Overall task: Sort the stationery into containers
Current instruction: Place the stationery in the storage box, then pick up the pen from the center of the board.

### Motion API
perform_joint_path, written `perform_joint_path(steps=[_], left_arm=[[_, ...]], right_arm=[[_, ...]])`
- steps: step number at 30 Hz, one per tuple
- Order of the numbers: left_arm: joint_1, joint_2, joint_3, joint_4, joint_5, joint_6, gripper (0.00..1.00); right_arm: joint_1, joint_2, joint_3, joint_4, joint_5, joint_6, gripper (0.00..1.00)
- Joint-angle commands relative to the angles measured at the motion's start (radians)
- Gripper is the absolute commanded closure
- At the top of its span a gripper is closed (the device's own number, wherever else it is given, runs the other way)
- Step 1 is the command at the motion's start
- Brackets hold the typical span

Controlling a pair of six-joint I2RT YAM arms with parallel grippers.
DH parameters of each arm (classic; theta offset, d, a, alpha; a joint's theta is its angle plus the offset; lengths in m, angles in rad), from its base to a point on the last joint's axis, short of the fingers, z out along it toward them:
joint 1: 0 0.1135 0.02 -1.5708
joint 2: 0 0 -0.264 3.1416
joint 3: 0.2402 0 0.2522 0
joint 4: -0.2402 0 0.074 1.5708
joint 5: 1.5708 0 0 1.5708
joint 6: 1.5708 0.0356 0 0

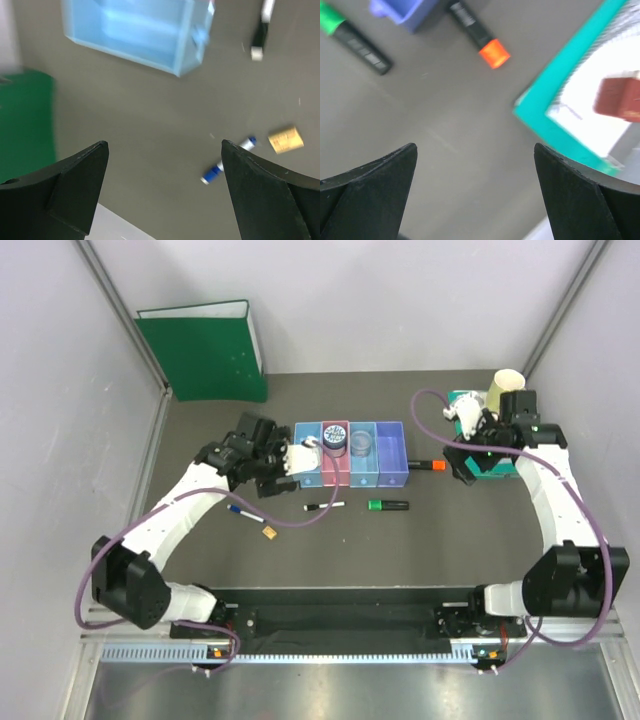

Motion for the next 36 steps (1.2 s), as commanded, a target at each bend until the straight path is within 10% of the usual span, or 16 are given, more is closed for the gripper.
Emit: perform_joint_path(steps=[1,16,36], left_arm=[[0.082,0.013,-0.109,0.039,0.002,0.093,0.02],[0.321,0.107,-0.245,-0.026,0.199,0.547,0.09],[0.361,0.251,-0.304,-0.031,0.119,0.69,0.18]], right_arm=[[-0.02,0.067,0.132,0.061,0.039,-0.027,0.0],[-0.033,-0.066,0.036,0.066,0.025,-0.01,0.0],[-0.042,-0.129,0.027,0.029,-0.021,0.043,0.0]])
